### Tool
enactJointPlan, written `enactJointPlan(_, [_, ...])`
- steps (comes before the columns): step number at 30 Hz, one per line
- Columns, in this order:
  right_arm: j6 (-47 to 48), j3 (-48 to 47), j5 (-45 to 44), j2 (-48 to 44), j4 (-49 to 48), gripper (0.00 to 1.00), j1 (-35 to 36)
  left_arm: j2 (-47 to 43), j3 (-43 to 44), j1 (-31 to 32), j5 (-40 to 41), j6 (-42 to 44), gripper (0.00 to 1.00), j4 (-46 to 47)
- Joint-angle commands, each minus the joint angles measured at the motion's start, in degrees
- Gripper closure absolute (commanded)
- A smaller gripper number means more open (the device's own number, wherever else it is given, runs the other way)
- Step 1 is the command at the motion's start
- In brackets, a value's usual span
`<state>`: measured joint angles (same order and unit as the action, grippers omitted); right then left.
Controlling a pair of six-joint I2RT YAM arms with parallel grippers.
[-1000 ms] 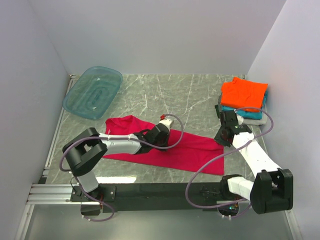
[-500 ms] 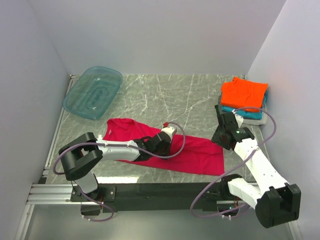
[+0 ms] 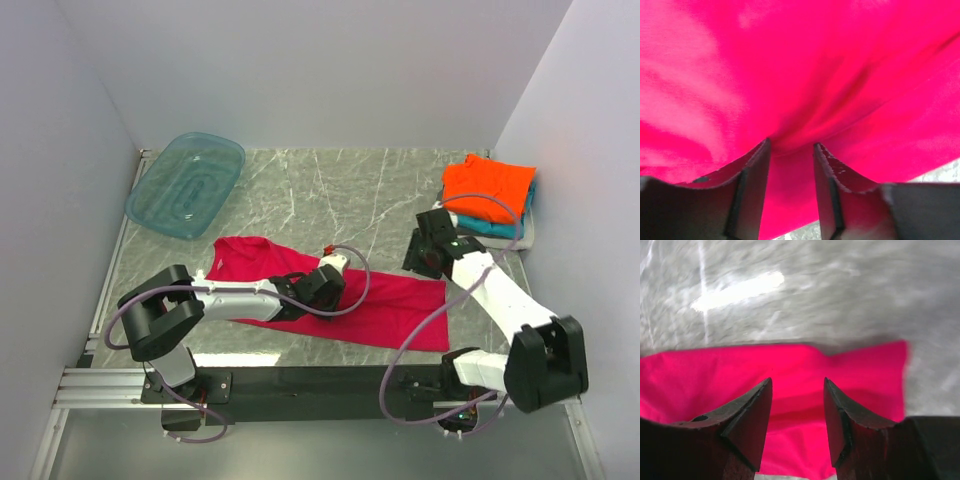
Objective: Fold and stack the t-shirts
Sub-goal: Fold the tshirt
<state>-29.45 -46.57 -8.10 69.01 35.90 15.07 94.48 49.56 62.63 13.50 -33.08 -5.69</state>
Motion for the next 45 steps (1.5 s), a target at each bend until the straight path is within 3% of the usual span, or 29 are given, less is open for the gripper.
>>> enactJointPlan(1, [1.94,-1.95,3.09,3.93,-6.37,0.48,2.77,-2.44,2.91,0.12,4.17,-1.64,0.53,-3.27])
enactJointPlan(8, [-0.43,-0.46,2.3,7.1,-3.13,0.48,7.43,-5.18,4.23,-2.51,2.76,-1.64,0.48,-2.31])
enactJointPlan(22, [-5.09,5.26,10.99,-5.11,6.9,0.48,12.17,-12.38,-1.92,-11.65,-0.14,-0.32,0.48,0.24])
enactJointPlan(28, [-5.53,3.33,9.42,-9.69,10.59,0.48,12.53,-15.28,-3.86,-14.2,-0.4,-0.14,0.48,0.6])
enactJointPlan(37, [-12.47,6.13,2.39,-1.26,-1.52,0.48,11.65,-13.1,-2.98,-14.73,-3.73,-1.28,0.47,6.82])
enactJointPlan(41, [-13.7,7.89,5.63,5.23,-7.41,0.48,8.23,-9.67,-3.15,-14.73,-6.54,-2.69,0.47,9.82])
enactJointPlan(45, [-13.44,9.12,4.93,7.71,-7.34,0.47,5.95,-7.21,-5.35,-14.82,-5.77,-3.83,0.47,11.41])
